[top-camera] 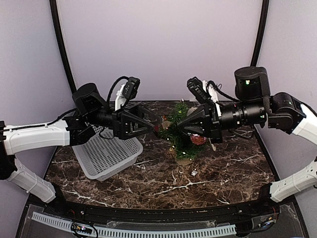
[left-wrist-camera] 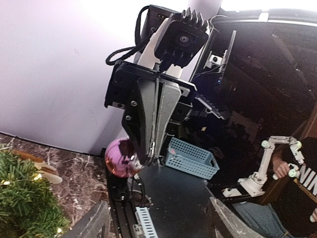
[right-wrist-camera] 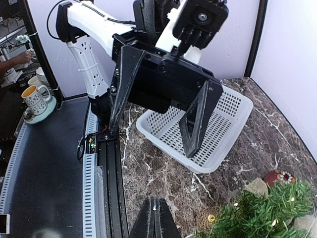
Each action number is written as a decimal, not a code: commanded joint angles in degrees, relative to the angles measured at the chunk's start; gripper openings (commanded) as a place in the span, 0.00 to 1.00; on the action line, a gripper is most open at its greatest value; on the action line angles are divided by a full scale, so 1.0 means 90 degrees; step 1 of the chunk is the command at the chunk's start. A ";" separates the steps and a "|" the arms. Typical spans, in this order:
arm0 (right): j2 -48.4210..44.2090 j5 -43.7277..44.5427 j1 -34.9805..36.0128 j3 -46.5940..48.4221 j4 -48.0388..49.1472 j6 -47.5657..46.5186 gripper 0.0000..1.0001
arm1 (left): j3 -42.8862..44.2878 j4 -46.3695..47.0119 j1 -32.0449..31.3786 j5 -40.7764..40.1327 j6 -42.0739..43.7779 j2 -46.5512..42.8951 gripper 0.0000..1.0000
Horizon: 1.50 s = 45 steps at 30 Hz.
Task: Decorate the small christmas tree
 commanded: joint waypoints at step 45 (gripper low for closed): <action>-0.0199 0.0424 -0.0194 -0.0595 -0.0530 0.0195 0.00 | 0.0831 -0.1620 -0.1102 -0.1599 0.3574 0.1054 0.29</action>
